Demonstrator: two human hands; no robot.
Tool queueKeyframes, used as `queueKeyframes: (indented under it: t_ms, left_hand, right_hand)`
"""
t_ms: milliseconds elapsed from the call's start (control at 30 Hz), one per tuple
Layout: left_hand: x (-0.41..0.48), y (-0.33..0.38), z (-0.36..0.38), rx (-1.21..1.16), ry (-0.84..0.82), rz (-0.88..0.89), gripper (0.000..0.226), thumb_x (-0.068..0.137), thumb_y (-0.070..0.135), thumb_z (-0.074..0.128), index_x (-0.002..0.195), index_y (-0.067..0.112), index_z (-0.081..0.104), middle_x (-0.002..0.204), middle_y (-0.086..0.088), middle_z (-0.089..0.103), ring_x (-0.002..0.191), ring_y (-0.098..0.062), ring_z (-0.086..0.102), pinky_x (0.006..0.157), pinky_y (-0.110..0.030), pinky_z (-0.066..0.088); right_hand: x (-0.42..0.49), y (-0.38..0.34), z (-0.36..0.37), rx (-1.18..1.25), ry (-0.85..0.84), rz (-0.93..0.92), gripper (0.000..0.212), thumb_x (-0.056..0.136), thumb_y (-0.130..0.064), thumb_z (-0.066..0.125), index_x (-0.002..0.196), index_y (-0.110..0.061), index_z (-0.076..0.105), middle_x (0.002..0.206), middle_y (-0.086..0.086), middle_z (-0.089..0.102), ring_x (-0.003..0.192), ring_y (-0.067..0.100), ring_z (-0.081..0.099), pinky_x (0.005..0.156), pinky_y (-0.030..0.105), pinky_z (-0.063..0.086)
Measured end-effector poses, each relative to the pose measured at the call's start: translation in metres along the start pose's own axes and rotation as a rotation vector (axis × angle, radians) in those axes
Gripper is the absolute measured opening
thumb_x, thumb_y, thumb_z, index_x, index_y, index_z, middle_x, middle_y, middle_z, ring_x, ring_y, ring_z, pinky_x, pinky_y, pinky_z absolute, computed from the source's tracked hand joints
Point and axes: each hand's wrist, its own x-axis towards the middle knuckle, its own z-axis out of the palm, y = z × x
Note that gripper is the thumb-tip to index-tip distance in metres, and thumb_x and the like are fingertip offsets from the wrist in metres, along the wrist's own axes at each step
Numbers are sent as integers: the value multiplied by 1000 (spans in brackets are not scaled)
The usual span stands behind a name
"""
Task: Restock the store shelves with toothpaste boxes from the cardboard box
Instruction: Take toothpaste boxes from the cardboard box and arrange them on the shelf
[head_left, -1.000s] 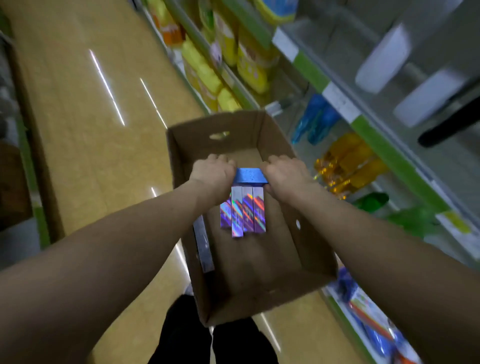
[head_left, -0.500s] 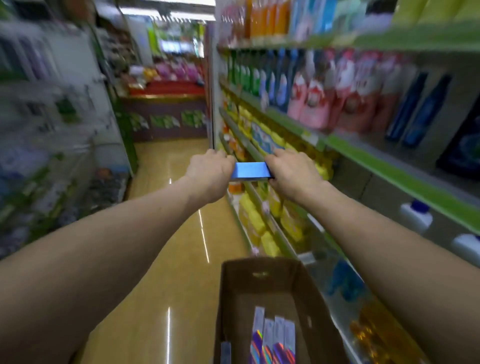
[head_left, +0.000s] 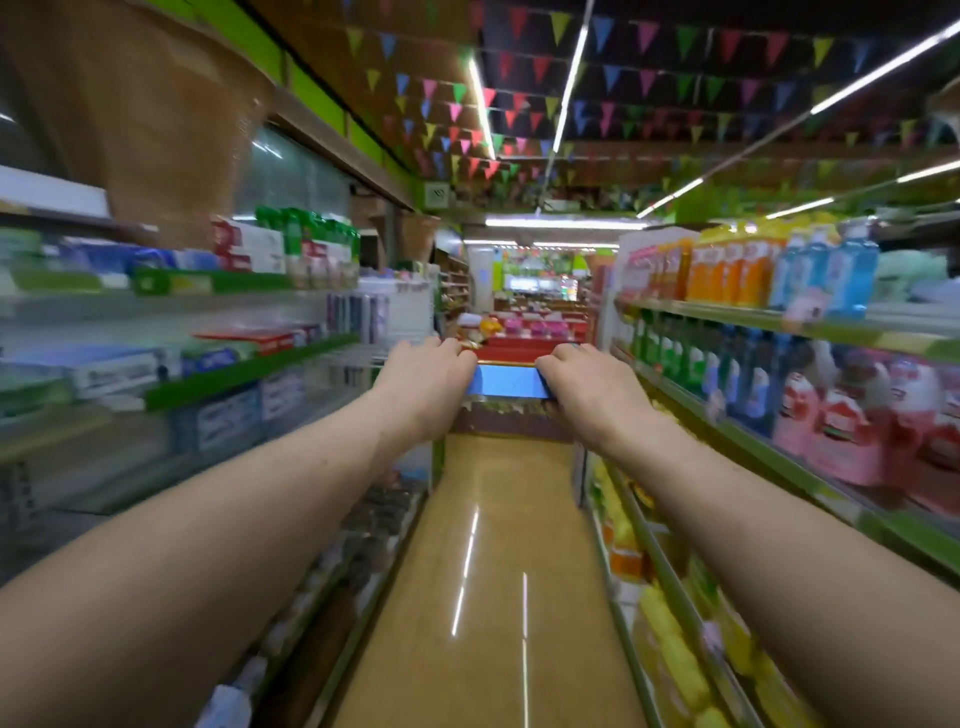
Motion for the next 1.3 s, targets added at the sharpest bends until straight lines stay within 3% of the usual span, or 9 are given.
queueKeyframes:
  t_ms: [267, 633, 833, 1000, 1067, 1167, 1300]
  left_hand:
    - [-69, -136, -13, 90, -22, -133, 28, 93, 21, 47, 120, 20, 46, 122, -3, 51, 114, -24, 49, 87, -38, 40]
    - [-203, -309, -26, 207, -109, -326, 24, 93, 20, 47, 117, 18, 47, 120, -5, 51, 113, -25, 47, 85, -37, 39]
    - [-261, -365, -31, 261, -168, -444, 23, 93, 21, 48, 117, 18, 48, 120, -4, 51, 113, -25, 47, 84, -37, 41]
    - [-304, -401, -36, 382, -234, -558, 21, 94, 16, 45, 114, 17, 46, 118, -4, 50, 112, -25, 46, 74, -33, 33]
    - [-317, -411, -37, 422, -277, -612, 20, 94, 14, 44, 114, 16, 47, 118, -5, 51, 112, -25, 47, 77, -34, 36]
    - [-331, -422, -37, 450, -309, -711, 21, 94, 13, 45, 114, 16, 48, 119, -5, 52, 112, -25, 49, 84, -37, 39]
    - [-336, -433, -30, 512, -382, -810, 29, 93, 15, 49, 122, 17, 48, 121, -3, 51, 113, -24, 47, 82, -34, 38]
  right_hand:
    - [65, -125, -37, 81, 100, -161, 25, 94, -18, 50, 118, -17, 54, 118, 5, 56, 110, 27, 52, 81, 37, 46]
    - [124, -333, -82, 253, 176, -328, 29, 96, -22, 48, 124, -19, 52, 120, 2, 55, 112, 24, 51, 82, 36, 44]
    - [141, -413, -99, 330, 185, -448, 27, 96, -21, 47, 122, -17, 53, 119, 4, 56, 112, 25, 50, 84, 37, 44]
    - [159, -473, -104, 410, 230, -561, 25, 95, -23, 49, 119, -17, 52, 116, 4, 55, 109, 25, 49, 76, 33, 39]
    - [166, -496, -103, 451, 236, -616, 25, 95, -22, 50, 119, -16, 52, 115, 4, 54, 109, 25, 49, 74, 33, 37]
    - [178, -524, -99, 495, 251, -695, 27, 95, -25, 52, 120, -16, 52, 116, 4, 54, 110, 25, 49, 81, 35, 42]
    - [199, -550, -89, 555, 262, -782, 28, 96, -20, 51, 123, -14, 51, 120, 5, 54, 112, 26, 48, 85, 37, 45]
